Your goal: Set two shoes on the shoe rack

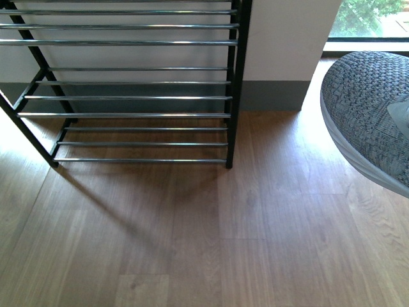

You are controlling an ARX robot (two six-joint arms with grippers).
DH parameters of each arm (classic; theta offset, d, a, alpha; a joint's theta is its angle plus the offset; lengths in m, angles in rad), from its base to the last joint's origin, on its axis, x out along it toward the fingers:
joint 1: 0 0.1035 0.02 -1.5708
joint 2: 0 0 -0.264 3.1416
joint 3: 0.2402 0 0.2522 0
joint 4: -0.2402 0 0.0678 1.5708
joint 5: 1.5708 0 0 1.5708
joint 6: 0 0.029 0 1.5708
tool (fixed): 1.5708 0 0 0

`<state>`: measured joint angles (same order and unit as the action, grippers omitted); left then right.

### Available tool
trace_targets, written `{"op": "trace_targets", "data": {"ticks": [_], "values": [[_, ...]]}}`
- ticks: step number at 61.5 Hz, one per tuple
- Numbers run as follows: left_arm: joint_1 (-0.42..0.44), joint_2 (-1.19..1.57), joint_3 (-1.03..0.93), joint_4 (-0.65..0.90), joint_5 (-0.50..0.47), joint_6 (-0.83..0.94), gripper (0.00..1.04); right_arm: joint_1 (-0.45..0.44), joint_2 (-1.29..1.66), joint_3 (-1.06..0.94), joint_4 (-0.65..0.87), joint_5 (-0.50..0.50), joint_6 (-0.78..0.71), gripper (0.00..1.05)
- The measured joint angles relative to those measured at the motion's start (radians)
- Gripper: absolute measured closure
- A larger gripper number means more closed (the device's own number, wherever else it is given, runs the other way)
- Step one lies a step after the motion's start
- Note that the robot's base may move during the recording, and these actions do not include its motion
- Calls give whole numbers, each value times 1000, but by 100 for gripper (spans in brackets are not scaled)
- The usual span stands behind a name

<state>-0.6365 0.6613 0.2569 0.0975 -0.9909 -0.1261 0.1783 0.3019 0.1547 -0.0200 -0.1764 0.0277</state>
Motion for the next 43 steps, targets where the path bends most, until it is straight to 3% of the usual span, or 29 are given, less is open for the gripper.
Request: {"op": "trace_targets", "data": {"ticks": [43], "values": [[1, -1, 0, 0, 0, 0, 103, 0, 0, 0, 0, -7, 0, 103]]}}
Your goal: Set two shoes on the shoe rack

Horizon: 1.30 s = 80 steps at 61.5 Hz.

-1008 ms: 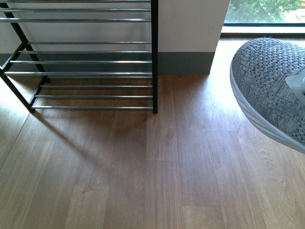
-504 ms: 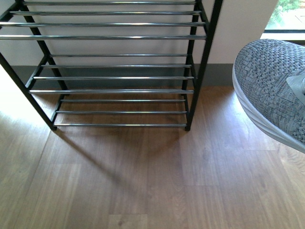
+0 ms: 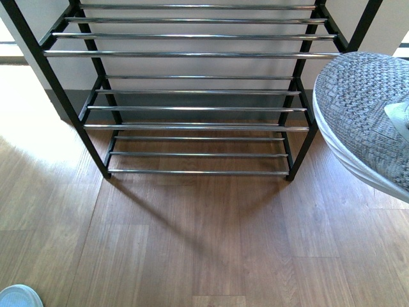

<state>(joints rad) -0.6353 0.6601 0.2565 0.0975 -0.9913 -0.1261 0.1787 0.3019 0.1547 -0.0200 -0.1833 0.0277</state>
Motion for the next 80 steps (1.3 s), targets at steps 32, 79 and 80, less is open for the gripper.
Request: {"op": "trace_targets", "data": {"ticks": [32, 79, 80], "values": [[0, 0, 0, 0, 2, 0, 103, 0, 0, 0, 0, -1, 0, 103], [0, 0, -2, 0, -3, 0, 103, 0, 0, -2, -1, 0, 0, 103], [0, 0, -2, 0, -4, 0, 103, 0, 0, -2, -1, 0, 0, 103]]}}
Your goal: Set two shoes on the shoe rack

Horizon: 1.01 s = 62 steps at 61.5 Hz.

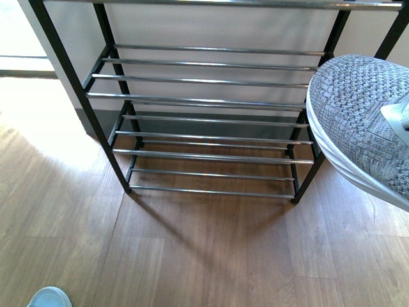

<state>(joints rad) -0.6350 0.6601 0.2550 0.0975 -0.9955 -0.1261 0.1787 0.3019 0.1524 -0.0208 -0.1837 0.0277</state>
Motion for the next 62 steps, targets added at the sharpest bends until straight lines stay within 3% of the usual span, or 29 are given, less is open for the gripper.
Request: {"op": "trace_targets", "data": {"ticks": [34, 36, 38, 42, 49, 62], "values": [[0, 0, 0, 0, 0, 1, 103, 0, 0, 0, 0, 0, 0, 103], [0, 0, 0, 0, 0, 1, 103, -4, 2, 0, 4, -12, 3, 103], [0, 0, 0, 0, 0, 1, 103, -18, 19, -2, 30, -85, 13, 103], [0, 0, 0, 0, 0, 1, 103, -15, 154, 10, 189, -174, 17, 103], [0, 0, 0, 0, 0, 1, 103, 33, 636, 180, 518, -58, 55, 103], [0, 0, 0, 0, 0, 1, 103, 89, 1192, 555, 586, 113, 197, 103]]}}
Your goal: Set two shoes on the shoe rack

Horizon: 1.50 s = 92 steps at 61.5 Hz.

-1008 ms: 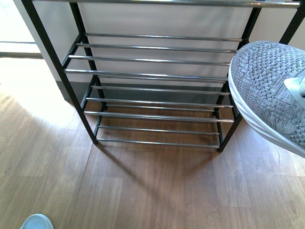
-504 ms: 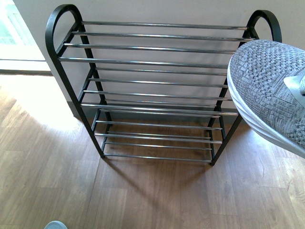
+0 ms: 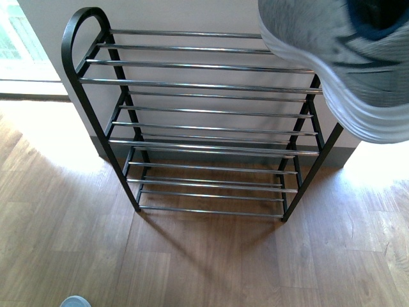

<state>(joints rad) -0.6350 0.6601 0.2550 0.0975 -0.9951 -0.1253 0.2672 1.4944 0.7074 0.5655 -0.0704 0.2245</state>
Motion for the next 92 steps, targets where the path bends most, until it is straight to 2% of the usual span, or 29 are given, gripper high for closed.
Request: {"op": "trace_targets", "data": {"ticks": [15, 24, 34, 44, 58, 75, 86, 92], "values": [[0, 0, 0, 0, 0, 0, 103, 28, 436, 389, -73, 148, 119, 103], [0, 0, 0, 0, 0, 0, 103, 14, 555, 517, -105, 211, 151, 103], [0, 0, 0, 0, 0, 0, 103, -18, 569, 544, -123, 251, 167, 103], [0, 0, 0, 0, 0, 0, 103, -79, 545, 508, -129, 287, 257, 103], [0, 0, 0, 0, 0, 0, 103, -86, 524, 473, -128, 359, 291, 103], [0, 0, 0, 0, 0, 0, 103, -84, 521, 470, -147, 365, 297, 103], [0, 0, 0, 0, 0, 0, 103, -79, 434, 407, -108, 284, 300, 74], [0, 0, 0, 0, 0, 0, 103, -79, 313, 351, -153, 231, 296, 56]]}}
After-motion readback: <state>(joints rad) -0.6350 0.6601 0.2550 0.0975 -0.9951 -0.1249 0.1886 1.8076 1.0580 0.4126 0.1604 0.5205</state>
